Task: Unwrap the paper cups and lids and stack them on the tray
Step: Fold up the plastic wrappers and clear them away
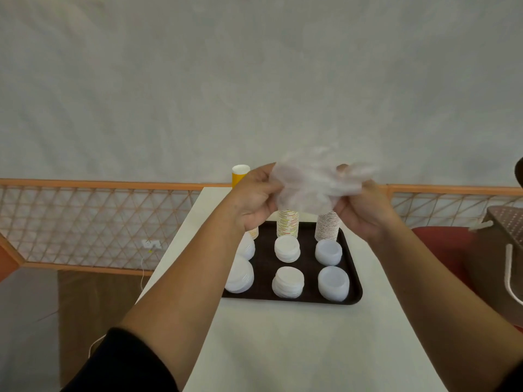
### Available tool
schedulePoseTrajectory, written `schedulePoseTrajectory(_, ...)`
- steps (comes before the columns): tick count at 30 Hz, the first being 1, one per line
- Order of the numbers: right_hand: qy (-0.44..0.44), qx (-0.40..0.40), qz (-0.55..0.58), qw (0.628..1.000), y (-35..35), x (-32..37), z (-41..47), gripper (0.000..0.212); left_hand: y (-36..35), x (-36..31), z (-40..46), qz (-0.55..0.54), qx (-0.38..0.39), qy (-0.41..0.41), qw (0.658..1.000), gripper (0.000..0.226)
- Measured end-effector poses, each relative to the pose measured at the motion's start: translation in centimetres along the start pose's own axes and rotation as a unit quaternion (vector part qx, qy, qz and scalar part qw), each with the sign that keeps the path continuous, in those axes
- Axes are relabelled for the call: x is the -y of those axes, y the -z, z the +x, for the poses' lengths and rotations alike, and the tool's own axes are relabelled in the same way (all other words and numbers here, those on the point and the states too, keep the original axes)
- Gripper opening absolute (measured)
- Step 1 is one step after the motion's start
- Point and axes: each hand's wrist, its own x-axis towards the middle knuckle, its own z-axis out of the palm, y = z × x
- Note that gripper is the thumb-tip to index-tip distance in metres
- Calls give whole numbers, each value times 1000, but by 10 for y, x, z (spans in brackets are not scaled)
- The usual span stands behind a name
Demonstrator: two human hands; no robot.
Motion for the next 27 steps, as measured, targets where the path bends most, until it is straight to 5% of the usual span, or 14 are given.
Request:
schedulePoseTrajectory(7, -86, -3, 59, 994, 16, 13, -6, 32, -9, 0, 1, 141, -3, -88, 986, 57)
schedulePoseTrajectory(12, -87, -5, -209, 974, 28, 8, -12, 30, -9, -6, 8, 290, 33, -99, 951, 48)
schedulePoseTrajectory(14, -25, -118, -278, 953, 32, 5, -13, 10, -15, -5, 9, 364, -100, -171, 910, 45)
schedulePoseTrajectory(16, 38, -244, -352, 903, 39, 1, -12, 16, -31, -2, 1, 364, -278, -337, 823, 39)
schedulePoseTrajectory(18, 83, -302, -429, 848, 41, -1, -16, 15, -53, 12, -5, 370, -242, -439, 782, 29)
schedulePoseTrajectory(20, 102, -299, -443, 839, 39, 0, -23, 15, -73, 30, -3, 409, -125, -381, 820, 38)
schedulePoseTrajectory(24, 82, -222, -294, 926, 38, 7, -38, 10, -89, 50, 11, 255, -14, -77, 964, 55)
schedulePoseTrajectory(27, -12, -179, -130, 975, 51, 9, -49, 18, -95, 61, 18, 52, 65, -29, 996, 19)
